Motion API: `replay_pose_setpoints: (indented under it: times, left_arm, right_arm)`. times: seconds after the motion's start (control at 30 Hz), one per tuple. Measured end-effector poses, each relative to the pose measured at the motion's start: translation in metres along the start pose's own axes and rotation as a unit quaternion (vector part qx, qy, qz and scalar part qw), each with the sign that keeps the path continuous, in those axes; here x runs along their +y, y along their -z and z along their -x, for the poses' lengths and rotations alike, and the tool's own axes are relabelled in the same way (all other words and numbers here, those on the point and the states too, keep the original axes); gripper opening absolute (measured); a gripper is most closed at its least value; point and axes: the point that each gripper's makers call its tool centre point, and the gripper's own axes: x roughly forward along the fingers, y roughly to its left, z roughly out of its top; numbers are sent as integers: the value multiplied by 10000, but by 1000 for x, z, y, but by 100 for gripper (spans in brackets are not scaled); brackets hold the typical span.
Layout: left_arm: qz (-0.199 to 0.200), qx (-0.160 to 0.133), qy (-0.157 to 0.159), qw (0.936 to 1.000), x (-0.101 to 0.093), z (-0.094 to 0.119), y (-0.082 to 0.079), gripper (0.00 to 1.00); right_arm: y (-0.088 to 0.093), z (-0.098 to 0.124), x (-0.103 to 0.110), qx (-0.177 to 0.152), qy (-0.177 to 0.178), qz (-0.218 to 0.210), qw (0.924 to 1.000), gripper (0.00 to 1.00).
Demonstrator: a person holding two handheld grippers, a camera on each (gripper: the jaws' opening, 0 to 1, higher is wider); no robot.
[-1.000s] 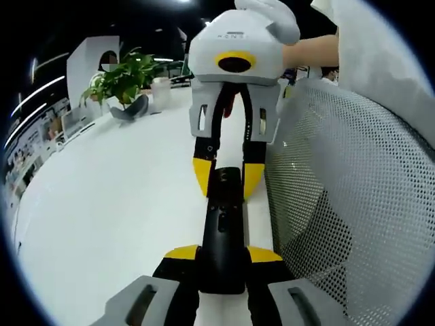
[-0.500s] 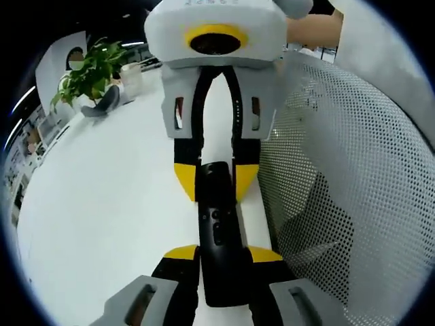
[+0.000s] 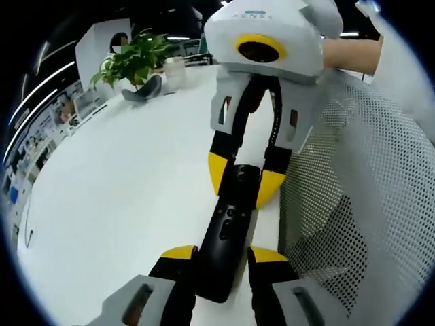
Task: Press the specified remote control buttons in sequence, fully releasing each button before pressing the next.
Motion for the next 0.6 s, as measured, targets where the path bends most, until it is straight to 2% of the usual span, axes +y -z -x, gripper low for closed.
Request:
replay_pose_setpoints:
  times: [0.13,0.3,0.37,0.4,0.5,0.6]
  left_arm:
    - [425,-106,-285,9986,6,18,6,33]
    - [757,-576,-785,9924,16,47,-2,37]
    - [953,-794,-997,9873,20,62,-5,39]
    - [1088,-964,-1165,9825,25,72,-8,40]
    - [1185,-1316,-1501,9727,34,93,-13,44]
    - [1327,-1651,-1936,9580,43,118,-13,49]
  right_arm:
    - [-1,-1,1,64,65,-121,9999,21]
    - [-2,-1,2,215,76,-152,9996,21]
    - [-2,-1,2,261,75,-141,9995,22]
    - [-1,-1,3,271,78,-164,9995,22]
    - [-2,-1,4,306,93,-180,9993,22]
    - [-2,-1,5,336,118,-204,9992,22]
